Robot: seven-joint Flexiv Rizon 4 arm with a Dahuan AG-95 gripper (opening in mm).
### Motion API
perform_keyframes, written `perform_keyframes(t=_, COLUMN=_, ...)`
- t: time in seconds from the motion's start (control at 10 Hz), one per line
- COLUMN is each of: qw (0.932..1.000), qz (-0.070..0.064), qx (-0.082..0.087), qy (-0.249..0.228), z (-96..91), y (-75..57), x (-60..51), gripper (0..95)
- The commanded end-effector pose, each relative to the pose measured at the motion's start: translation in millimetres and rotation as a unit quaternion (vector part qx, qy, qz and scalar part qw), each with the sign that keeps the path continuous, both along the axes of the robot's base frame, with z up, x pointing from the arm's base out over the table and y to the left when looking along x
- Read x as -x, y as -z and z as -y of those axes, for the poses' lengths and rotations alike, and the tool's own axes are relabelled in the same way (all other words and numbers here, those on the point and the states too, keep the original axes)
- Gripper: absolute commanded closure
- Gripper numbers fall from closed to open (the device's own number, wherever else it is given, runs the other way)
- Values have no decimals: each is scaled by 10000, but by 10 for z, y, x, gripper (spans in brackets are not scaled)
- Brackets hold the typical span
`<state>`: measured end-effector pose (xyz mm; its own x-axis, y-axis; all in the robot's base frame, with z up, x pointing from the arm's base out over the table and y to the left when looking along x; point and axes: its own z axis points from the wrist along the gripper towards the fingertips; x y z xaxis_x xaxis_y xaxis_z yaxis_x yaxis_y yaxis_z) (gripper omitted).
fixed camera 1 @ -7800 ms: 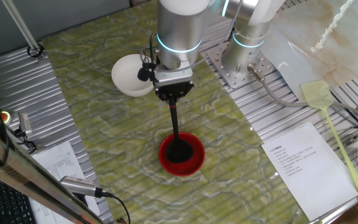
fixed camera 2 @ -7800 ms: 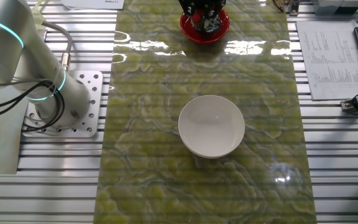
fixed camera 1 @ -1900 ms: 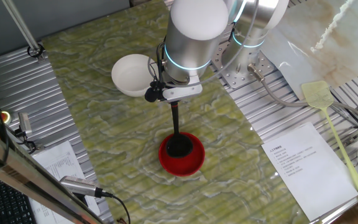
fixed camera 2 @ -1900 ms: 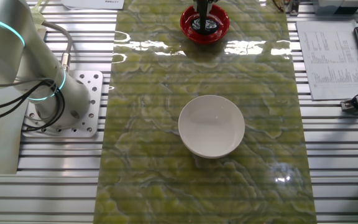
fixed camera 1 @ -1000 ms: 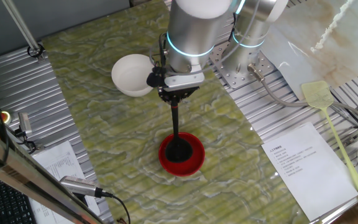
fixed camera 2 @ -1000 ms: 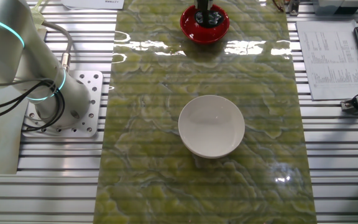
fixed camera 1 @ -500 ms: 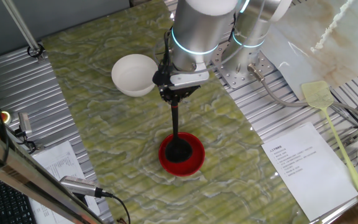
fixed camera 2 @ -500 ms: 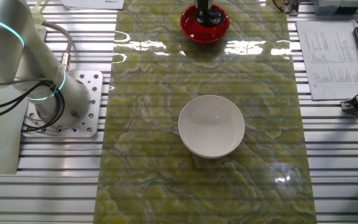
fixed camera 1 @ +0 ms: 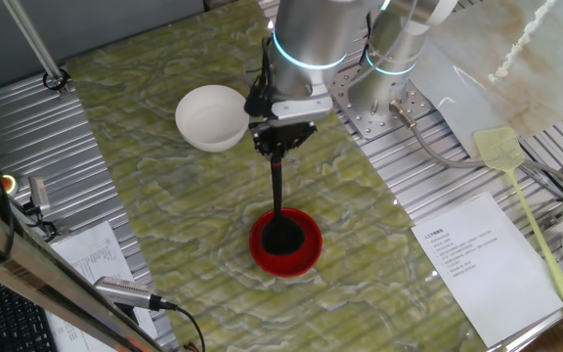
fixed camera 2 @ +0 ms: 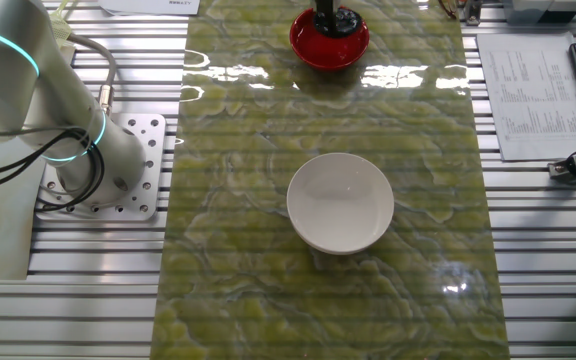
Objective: Scoop water with a large spoon from one bowl to another
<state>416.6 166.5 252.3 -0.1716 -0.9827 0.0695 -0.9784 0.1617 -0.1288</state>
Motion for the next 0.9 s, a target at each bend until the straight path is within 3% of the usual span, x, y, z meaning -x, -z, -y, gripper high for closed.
perform_keyframes(t=0.1, qw=9998, qz=123, qx=-116, qy=-52, z=21, y=6, x=13, gripper=950)
perform_keyframes(t=0.3, qw=9993, qz=180, qx=-313, qy=18, z=31, y=6, x=18, gripper=950)
perform_keyframes(t=0.9, qw=9982, qz=189, qx=-570, qy=23, z=78, y=24, x=44, gripper=950)
